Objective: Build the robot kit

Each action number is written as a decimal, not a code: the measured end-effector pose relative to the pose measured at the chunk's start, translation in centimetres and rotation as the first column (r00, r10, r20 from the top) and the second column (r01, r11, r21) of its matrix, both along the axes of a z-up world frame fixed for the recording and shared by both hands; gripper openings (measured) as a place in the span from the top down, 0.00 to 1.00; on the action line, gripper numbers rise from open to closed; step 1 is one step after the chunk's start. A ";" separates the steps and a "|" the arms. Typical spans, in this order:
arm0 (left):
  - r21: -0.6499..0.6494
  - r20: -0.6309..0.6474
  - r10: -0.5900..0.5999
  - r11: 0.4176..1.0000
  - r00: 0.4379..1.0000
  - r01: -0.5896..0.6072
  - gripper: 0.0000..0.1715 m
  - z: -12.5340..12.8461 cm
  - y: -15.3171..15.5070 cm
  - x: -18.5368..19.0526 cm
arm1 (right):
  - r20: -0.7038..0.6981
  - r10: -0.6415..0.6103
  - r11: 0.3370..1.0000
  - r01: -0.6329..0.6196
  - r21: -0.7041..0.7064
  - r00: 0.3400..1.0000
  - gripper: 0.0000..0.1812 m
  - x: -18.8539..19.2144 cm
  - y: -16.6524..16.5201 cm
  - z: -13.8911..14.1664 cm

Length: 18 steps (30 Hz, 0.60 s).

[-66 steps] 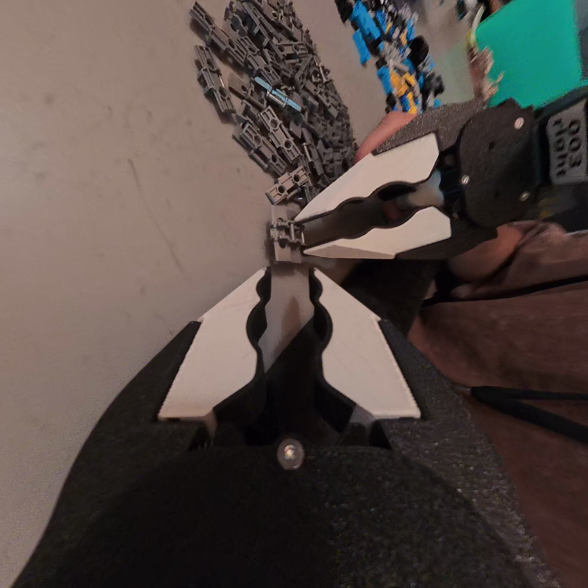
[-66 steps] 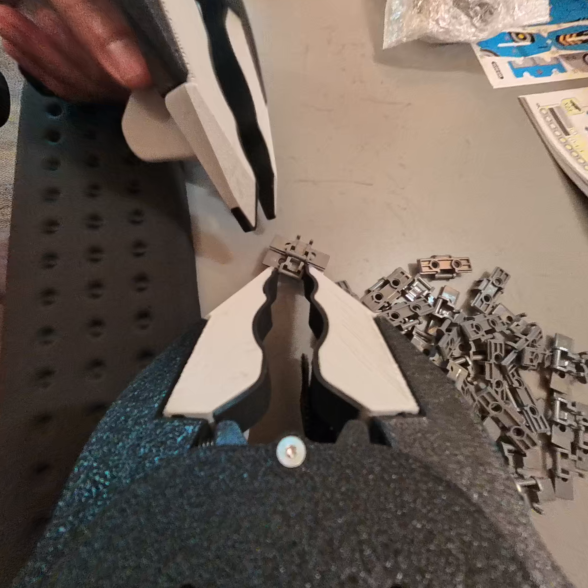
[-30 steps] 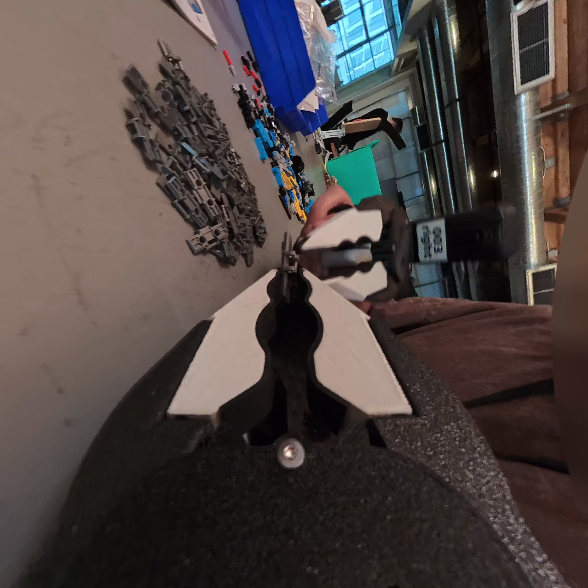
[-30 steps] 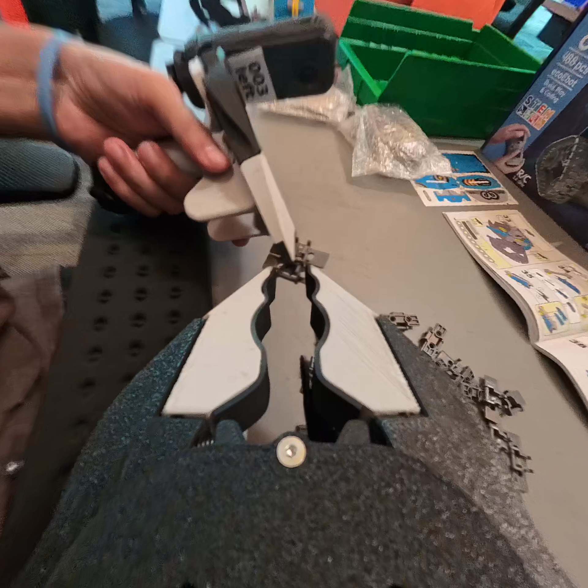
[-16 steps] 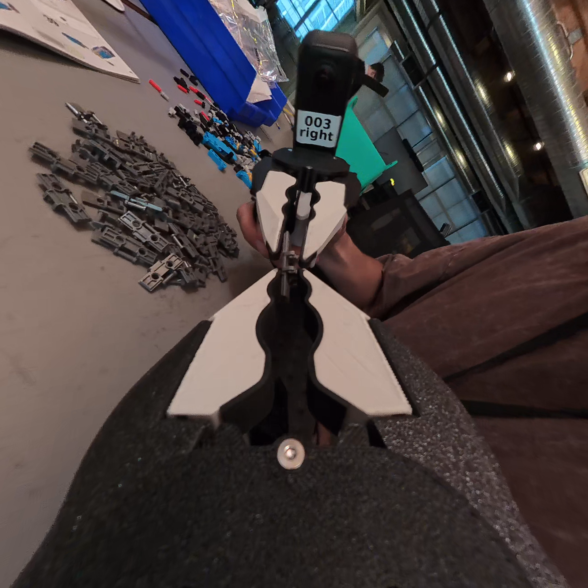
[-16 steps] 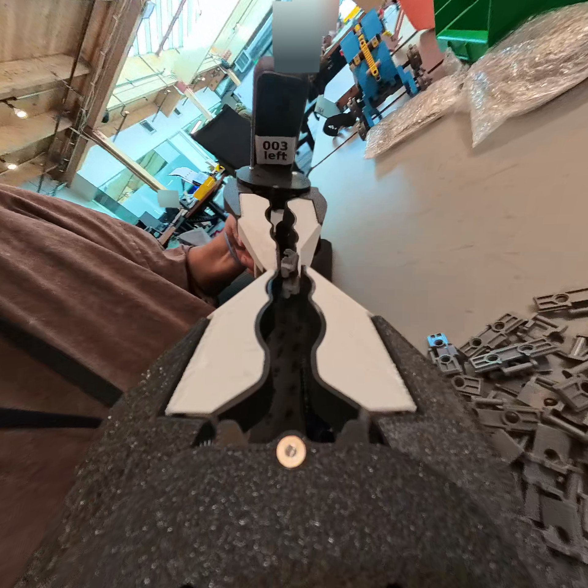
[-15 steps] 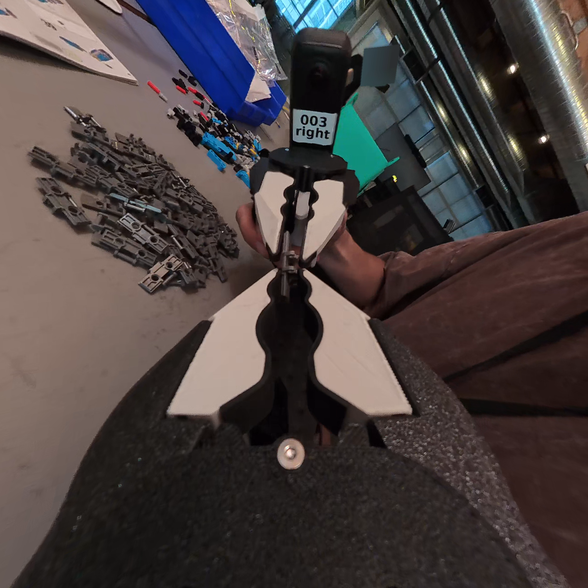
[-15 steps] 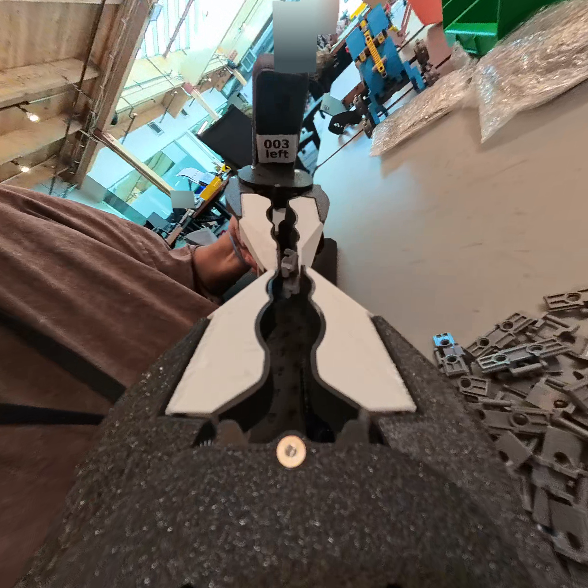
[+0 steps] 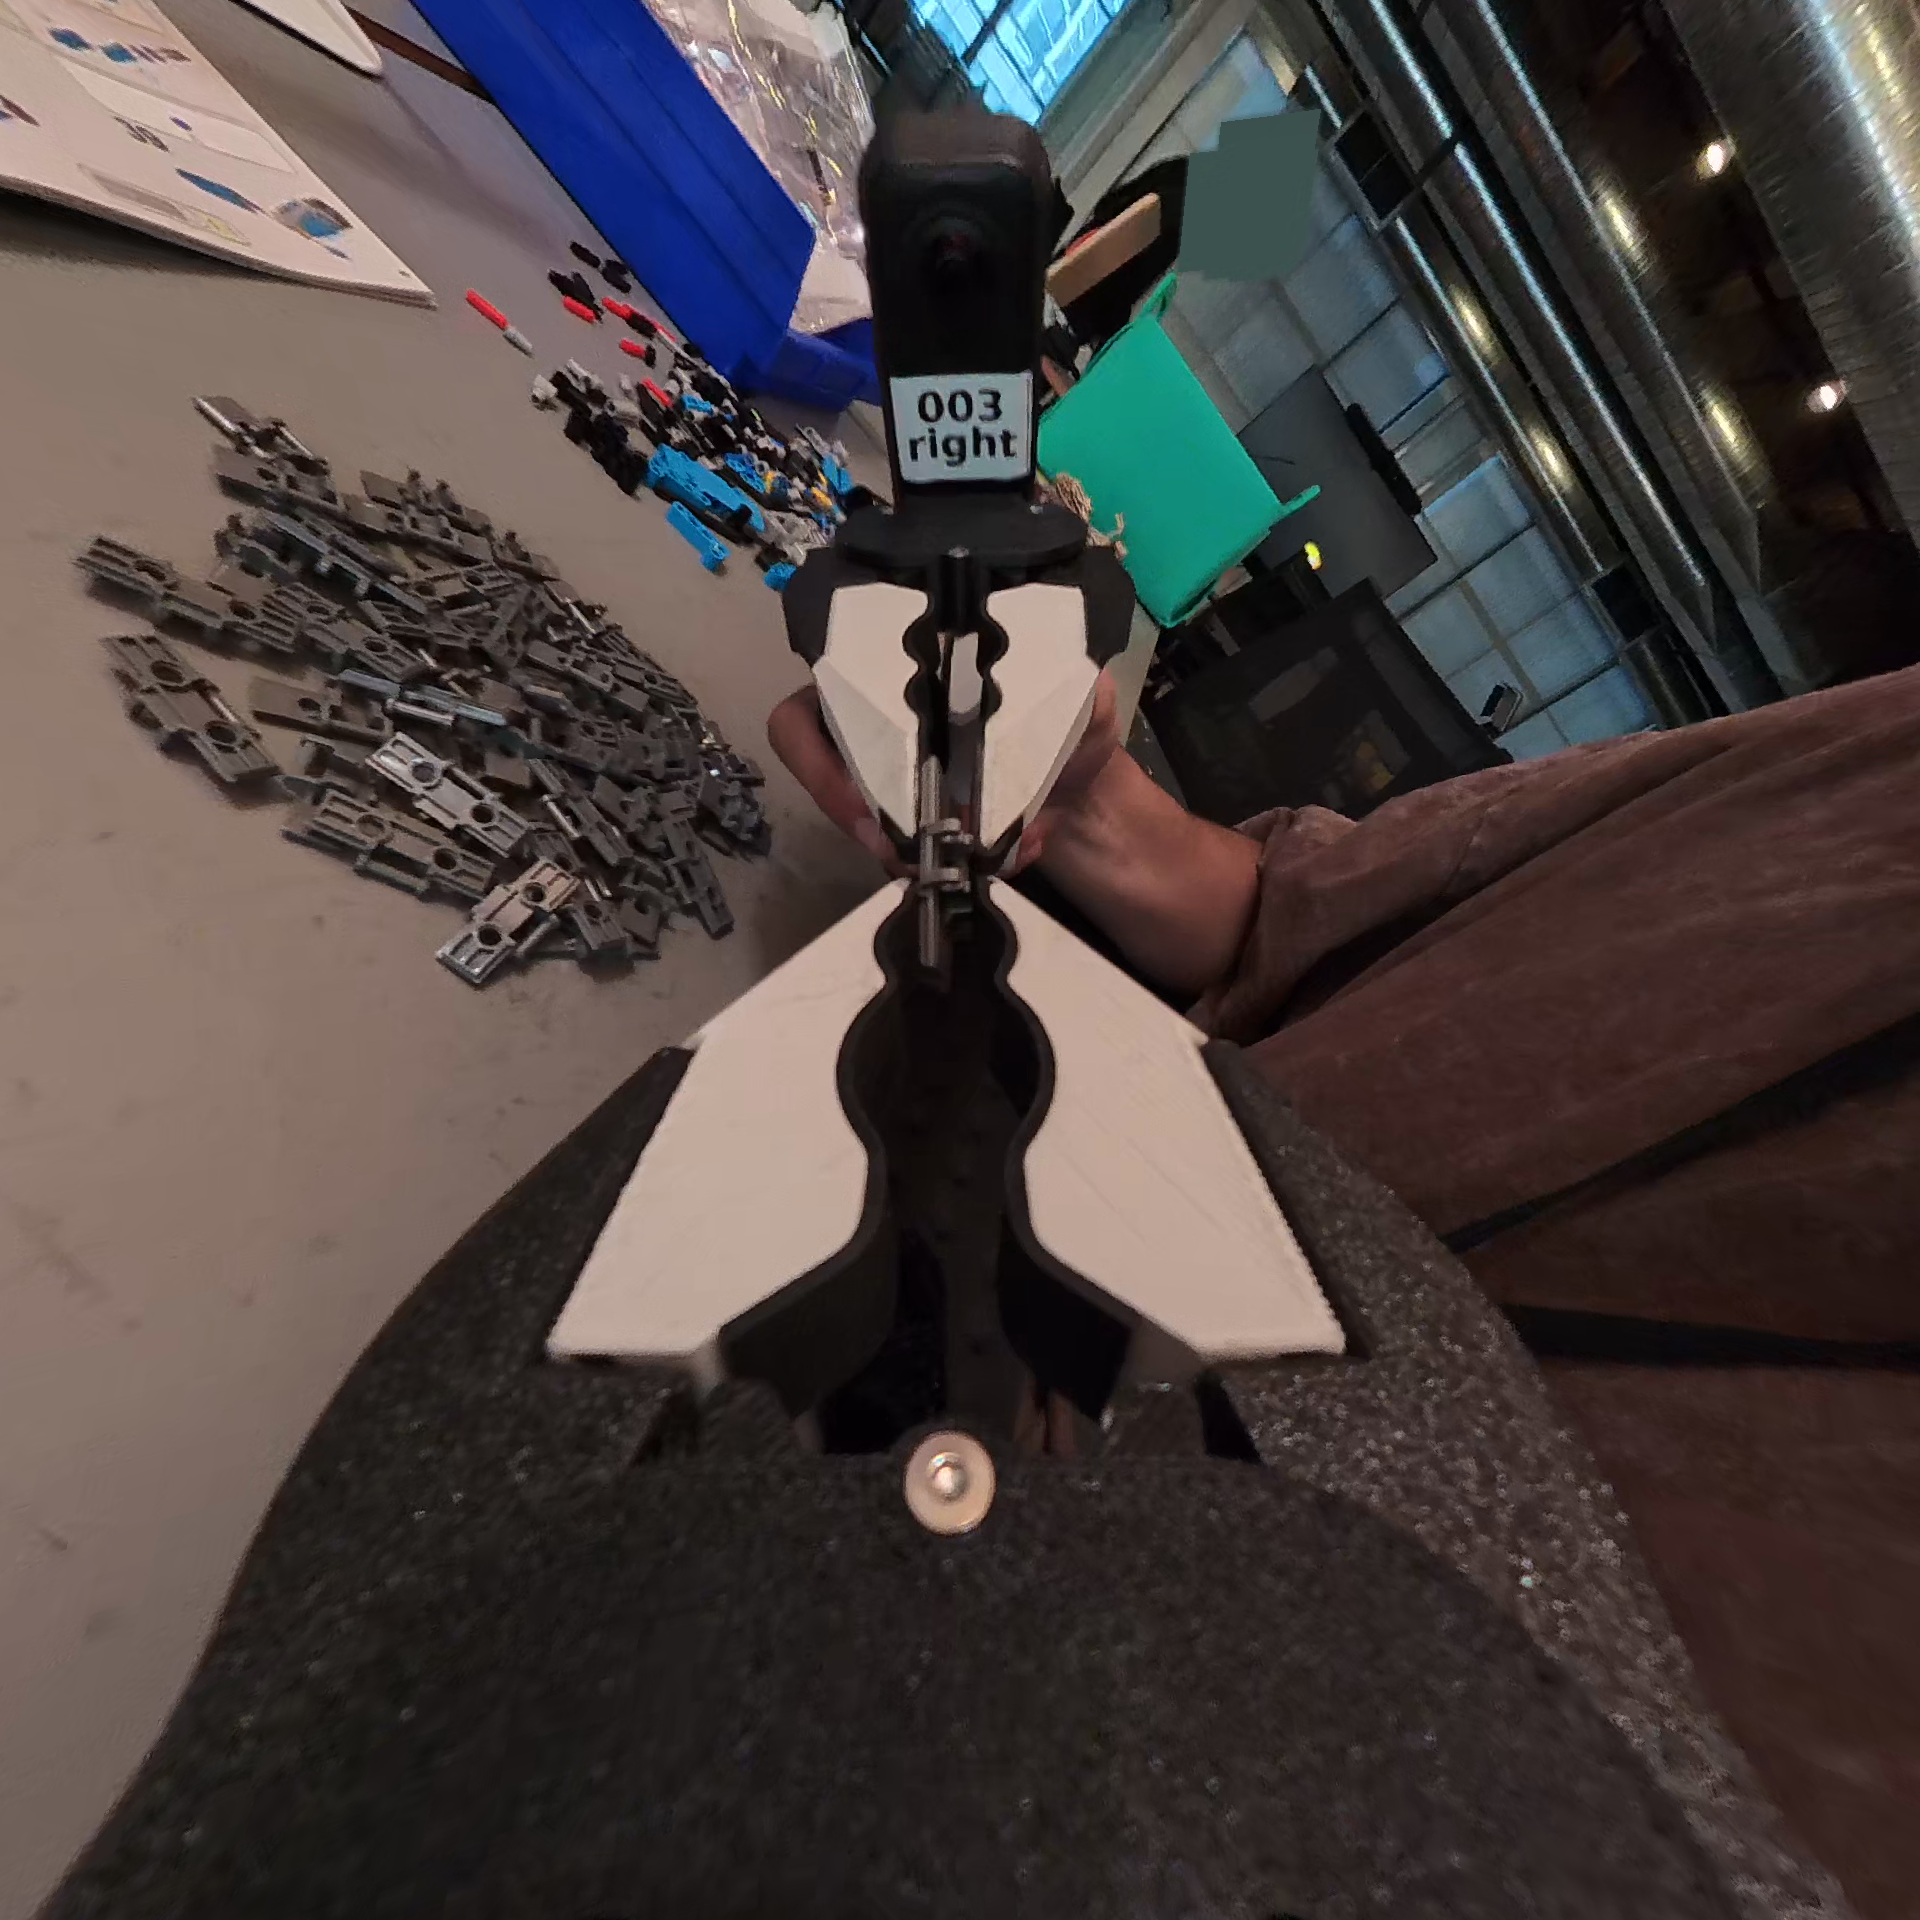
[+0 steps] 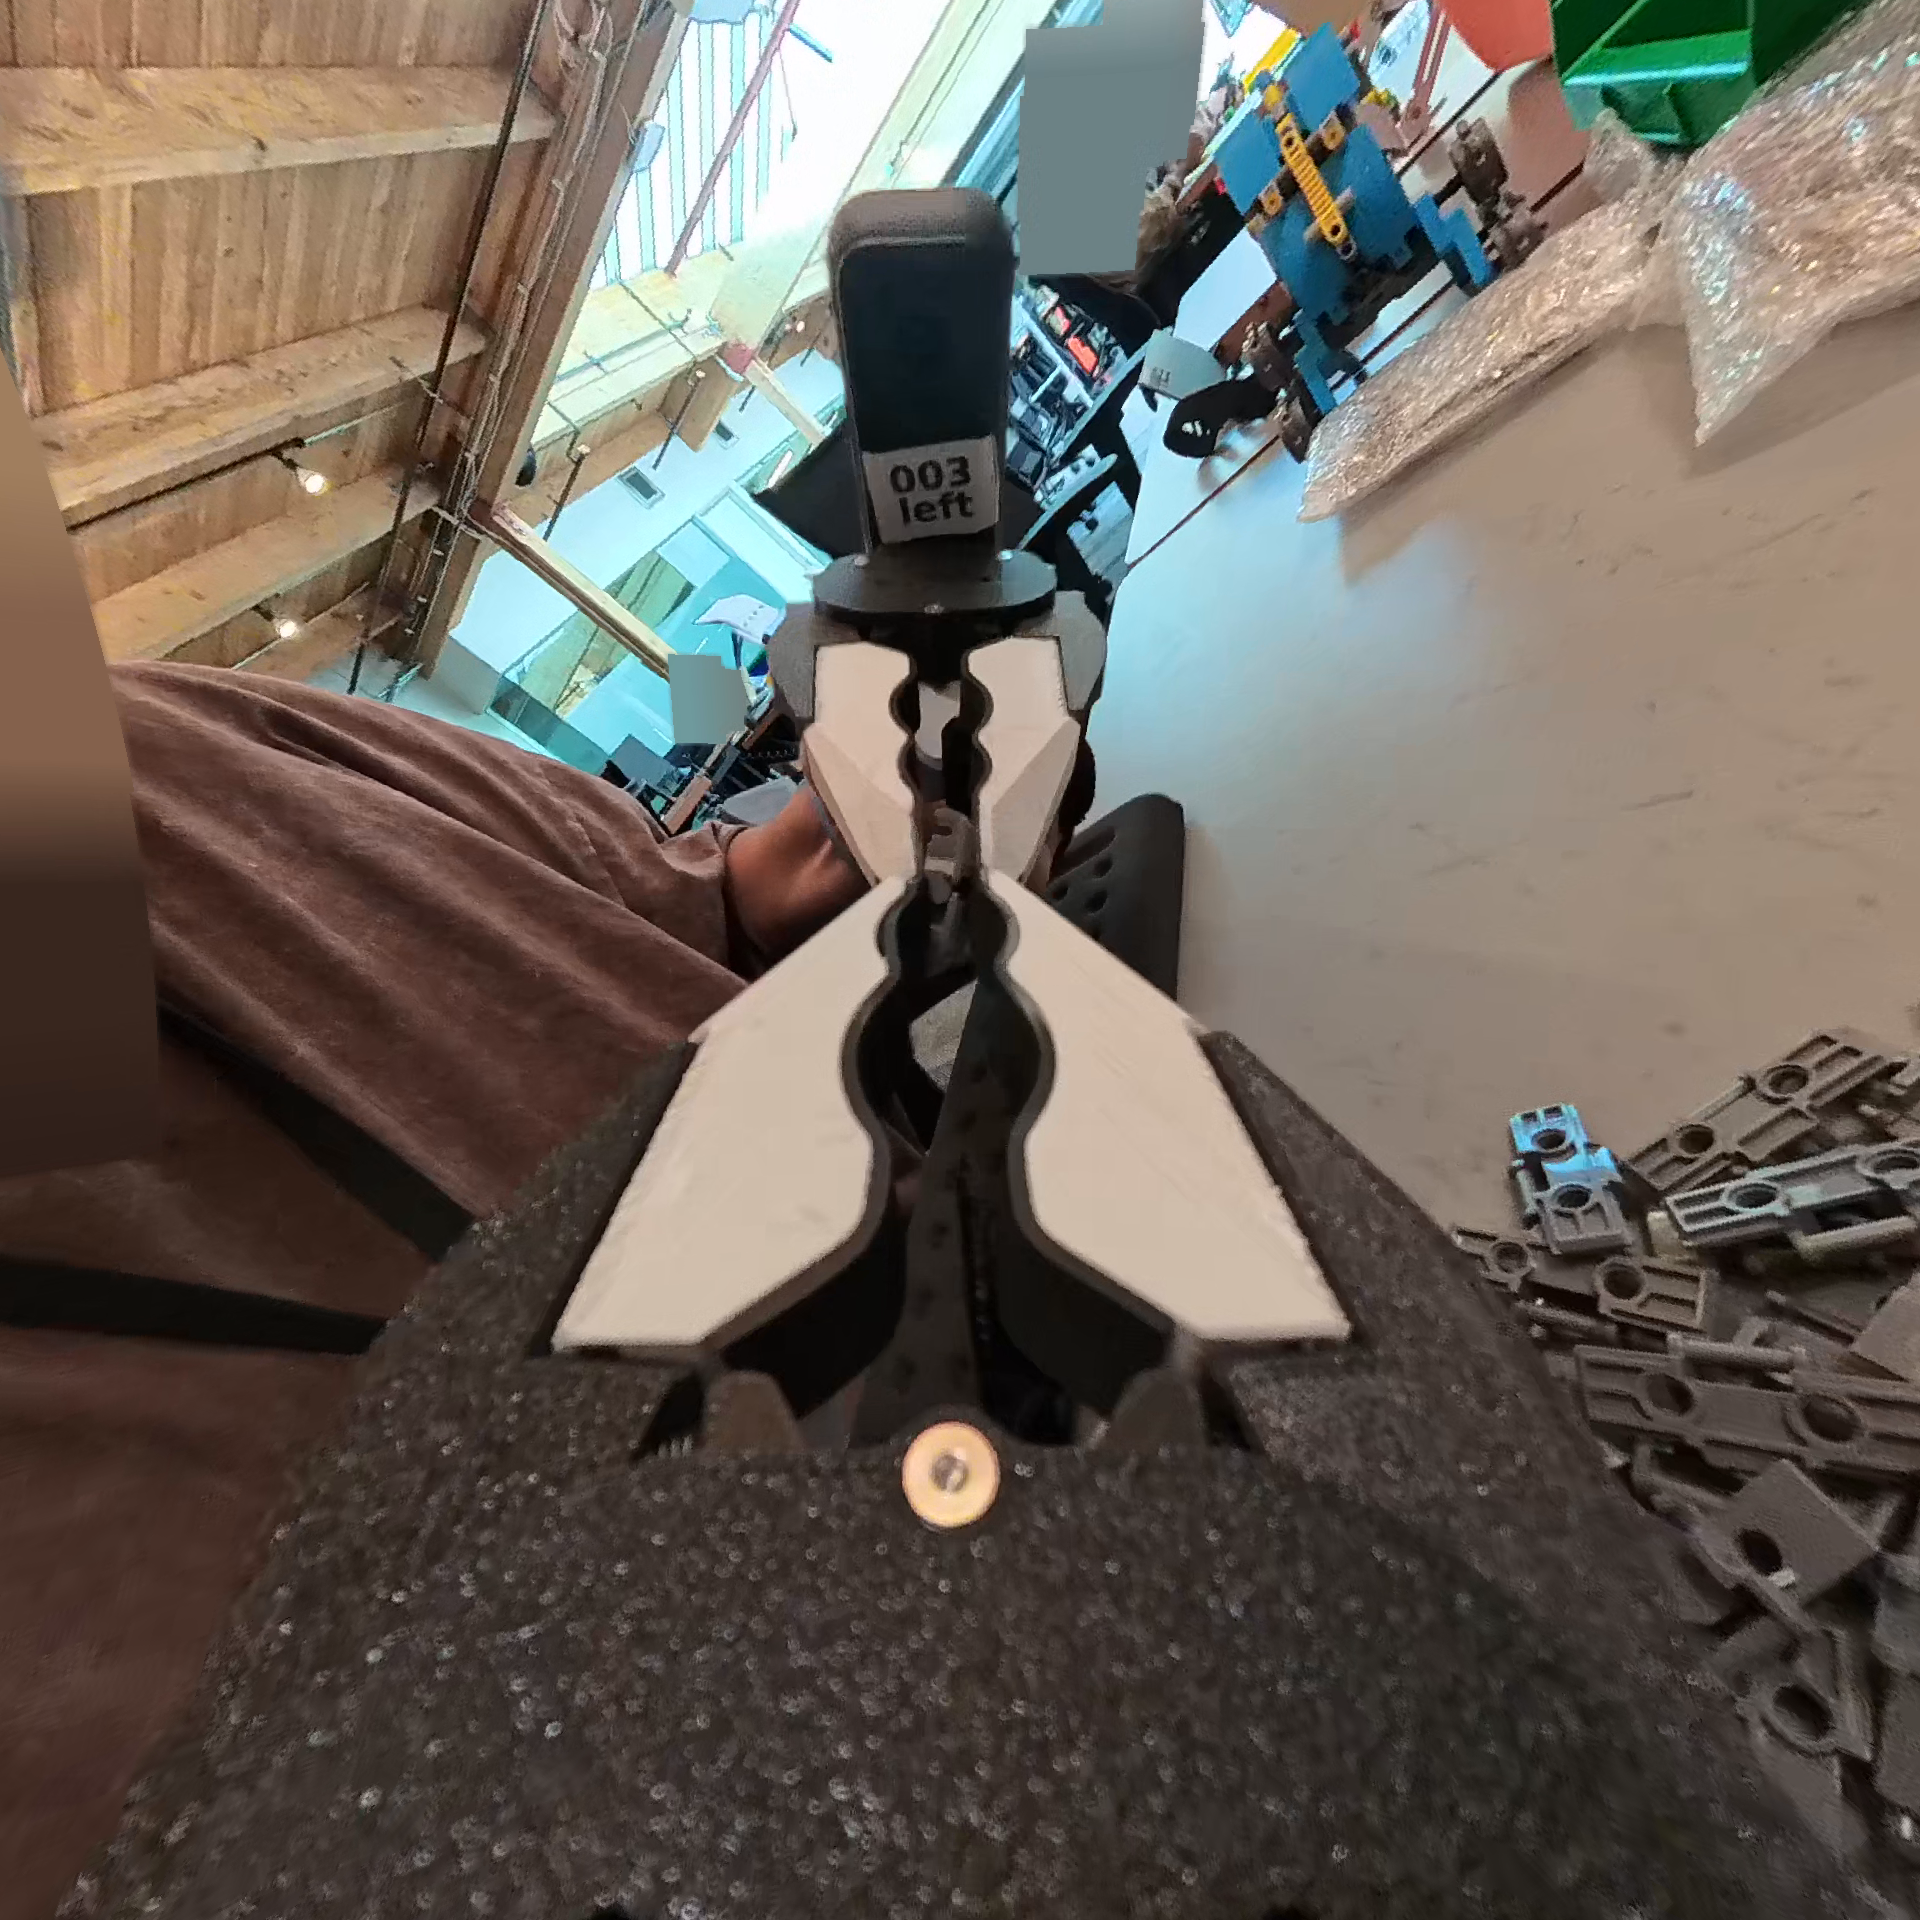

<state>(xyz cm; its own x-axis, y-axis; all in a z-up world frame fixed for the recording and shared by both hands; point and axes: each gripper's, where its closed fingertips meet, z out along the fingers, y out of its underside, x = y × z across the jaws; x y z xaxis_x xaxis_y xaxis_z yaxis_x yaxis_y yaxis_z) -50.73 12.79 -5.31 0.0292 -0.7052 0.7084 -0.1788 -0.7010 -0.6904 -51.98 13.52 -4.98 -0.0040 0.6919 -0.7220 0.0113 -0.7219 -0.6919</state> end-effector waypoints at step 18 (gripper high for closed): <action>-0.082 0.242 0.185 0.982 0.952 -0.170 0.93 1.7 2.2 1.1 | -0.098 -0.136 0.991 0.135 -0.018 0.986 0.96 1.0 2.2 1.4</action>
